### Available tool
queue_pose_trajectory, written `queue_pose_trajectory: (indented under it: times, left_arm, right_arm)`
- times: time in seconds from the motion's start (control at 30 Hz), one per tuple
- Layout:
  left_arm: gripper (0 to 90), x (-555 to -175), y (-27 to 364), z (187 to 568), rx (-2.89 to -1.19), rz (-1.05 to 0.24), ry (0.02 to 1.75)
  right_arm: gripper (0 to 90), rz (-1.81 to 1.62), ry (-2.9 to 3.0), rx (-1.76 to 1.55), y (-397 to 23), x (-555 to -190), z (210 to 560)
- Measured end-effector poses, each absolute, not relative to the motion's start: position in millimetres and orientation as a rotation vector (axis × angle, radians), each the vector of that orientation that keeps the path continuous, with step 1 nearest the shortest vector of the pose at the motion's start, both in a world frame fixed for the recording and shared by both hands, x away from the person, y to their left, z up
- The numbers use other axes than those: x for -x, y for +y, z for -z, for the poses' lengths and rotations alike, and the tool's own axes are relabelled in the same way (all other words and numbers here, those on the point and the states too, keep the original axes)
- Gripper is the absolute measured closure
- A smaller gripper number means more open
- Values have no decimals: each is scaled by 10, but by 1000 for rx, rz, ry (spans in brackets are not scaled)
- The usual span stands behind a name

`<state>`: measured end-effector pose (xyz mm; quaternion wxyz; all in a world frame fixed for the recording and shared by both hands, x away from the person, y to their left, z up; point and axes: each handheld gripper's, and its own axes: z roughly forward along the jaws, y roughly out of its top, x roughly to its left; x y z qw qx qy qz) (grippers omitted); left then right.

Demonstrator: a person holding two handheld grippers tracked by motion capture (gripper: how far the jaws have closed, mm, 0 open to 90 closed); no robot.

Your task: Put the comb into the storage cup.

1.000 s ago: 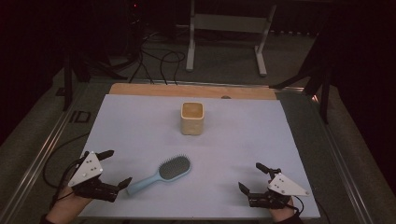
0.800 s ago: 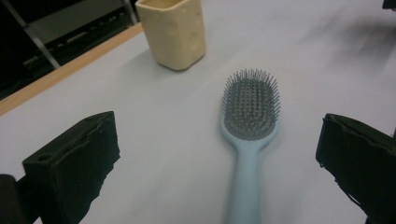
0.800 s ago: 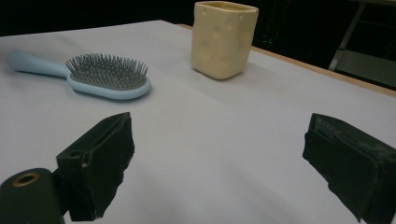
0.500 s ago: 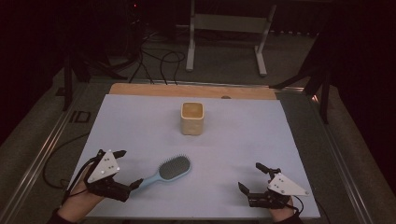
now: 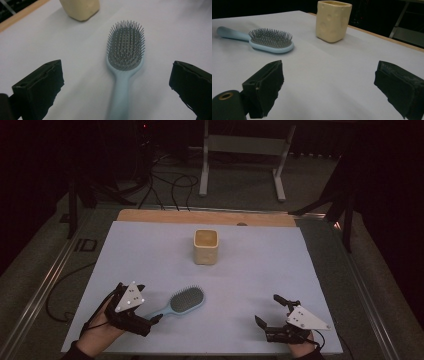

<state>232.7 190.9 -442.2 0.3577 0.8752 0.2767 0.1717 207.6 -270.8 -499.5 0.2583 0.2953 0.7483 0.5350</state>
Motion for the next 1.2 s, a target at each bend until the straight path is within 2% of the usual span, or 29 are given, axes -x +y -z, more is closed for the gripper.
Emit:
queue_pose_trajectory:
  times: [1.2]
  left_arm:
    - [0,-2625,1546,4670,-2567,-234,740]
  right_arm:
    - [85,-1476,2036,-800,-2712,-2083,4994]
